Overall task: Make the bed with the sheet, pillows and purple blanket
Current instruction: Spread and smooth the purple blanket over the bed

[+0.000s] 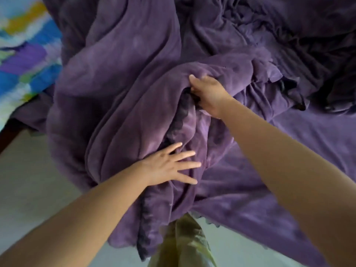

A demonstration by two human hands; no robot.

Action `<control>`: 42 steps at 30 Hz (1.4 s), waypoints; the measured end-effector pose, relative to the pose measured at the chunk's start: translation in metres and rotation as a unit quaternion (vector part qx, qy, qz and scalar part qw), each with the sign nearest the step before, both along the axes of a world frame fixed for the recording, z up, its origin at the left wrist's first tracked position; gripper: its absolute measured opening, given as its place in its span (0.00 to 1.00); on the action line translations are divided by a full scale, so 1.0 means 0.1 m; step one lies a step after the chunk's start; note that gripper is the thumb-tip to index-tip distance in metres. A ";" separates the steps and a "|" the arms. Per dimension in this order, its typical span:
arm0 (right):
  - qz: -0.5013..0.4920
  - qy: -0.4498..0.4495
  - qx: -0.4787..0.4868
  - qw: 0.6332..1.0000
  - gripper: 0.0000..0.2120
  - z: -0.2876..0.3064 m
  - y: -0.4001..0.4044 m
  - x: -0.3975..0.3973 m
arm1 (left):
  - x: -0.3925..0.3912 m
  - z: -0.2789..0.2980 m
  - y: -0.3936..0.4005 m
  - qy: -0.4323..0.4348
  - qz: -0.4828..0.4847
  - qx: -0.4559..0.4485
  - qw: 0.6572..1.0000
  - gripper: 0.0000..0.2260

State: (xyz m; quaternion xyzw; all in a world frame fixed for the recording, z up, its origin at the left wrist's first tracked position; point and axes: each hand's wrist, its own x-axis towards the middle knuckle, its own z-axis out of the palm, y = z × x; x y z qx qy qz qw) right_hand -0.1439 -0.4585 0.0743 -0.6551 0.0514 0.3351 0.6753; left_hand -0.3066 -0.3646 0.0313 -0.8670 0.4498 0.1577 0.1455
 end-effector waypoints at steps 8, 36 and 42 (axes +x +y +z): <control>0.280 0.219 -0.150 0.923 0.14 -0.46 -1.05 0.07 | 0.37 -0.17 0.17 0.116 0.154 0.001 0.981 0.10; -0.218 0.194 0.067 0.954 0.15 -0.31 0.57 -1.17 | -0.36 0.26 1.31 0.065 -0.225 -0.312 0.921 0.20; -0.241 0.151 0.138 0.949 0.17 0.10 0.94 -0.97 | -0.59 0.54 0.86 0.170 -0.013 0.039 0.985 0.16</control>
